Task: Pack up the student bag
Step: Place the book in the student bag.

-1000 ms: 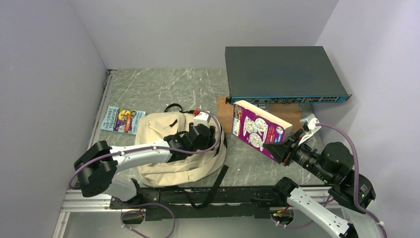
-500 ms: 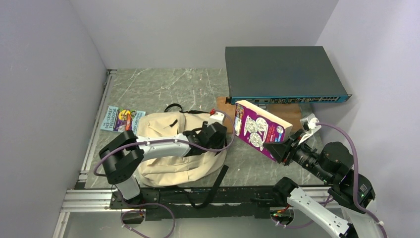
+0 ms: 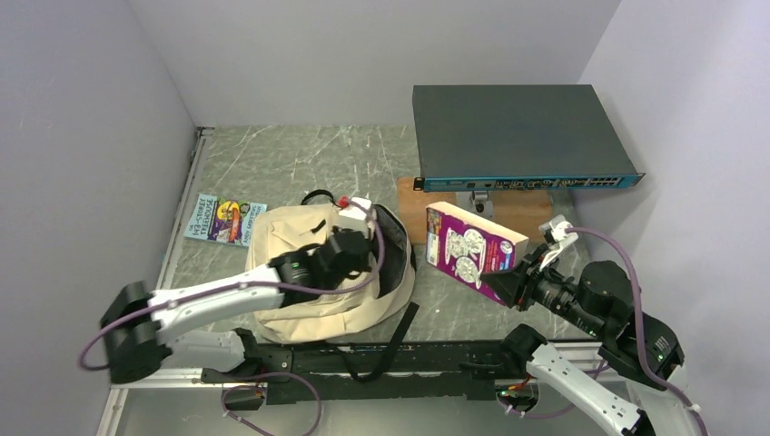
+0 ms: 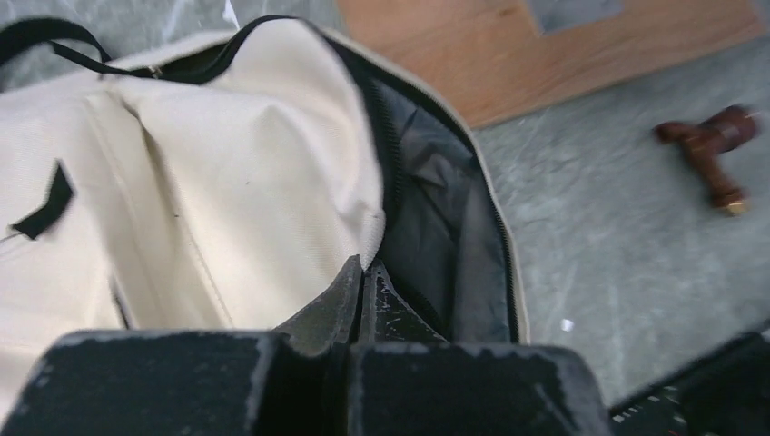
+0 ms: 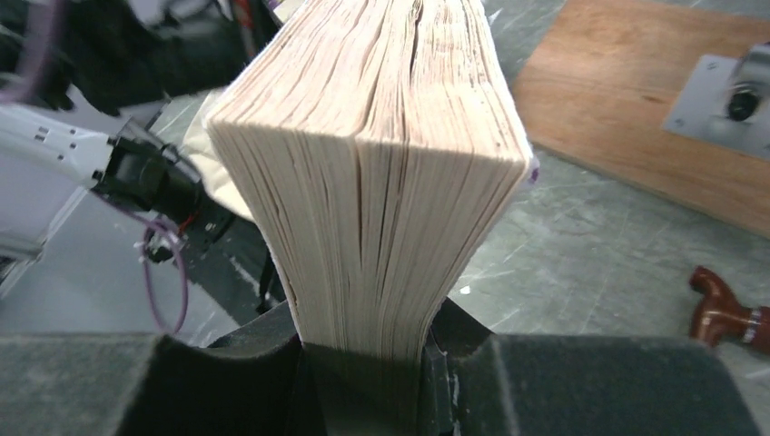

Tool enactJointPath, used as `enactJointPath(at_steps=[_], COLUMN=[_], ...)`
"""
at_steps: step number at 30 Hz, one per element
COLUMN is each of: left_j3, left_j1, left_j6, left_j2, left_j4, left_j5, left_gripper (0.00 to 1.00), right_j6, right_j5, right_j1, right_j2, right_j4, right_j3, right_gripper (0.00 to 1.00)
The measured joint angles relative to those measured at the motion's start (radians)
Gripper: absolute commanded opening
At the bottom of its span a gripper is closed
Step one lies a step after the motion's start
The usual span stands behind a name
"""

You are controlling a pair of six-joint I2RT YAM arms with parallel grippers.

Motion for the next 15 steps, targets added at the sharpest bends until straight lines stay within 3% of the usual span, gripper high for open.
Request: enactJointPath(at_steps=[6,11,15], left_j3=[-0.119,-0.26,-0.289], left_j1=[0.0,0.002,0.003], left_j6=[0.029,0.114,0.196], left_j2=[-0.349,-0.612,-0.769], left_j4=[-0.027,-0.032,-0.035], left_j5=[0.066,0.215,0.344], left_gripper=[0.0,0.0,0.0], right_j6=[0.035,0.113,0.227], right_j5=[-0.154,-0.298,-0.373], right_j1=[0.0,0.0,0.0], right_j2=[0.018,0.07,0.079], right_j4=[0.053,0.162,0.288], right_j3=[-0.098,-0.186,-0.29], right_gripper=[0.0,0.0,0.0])
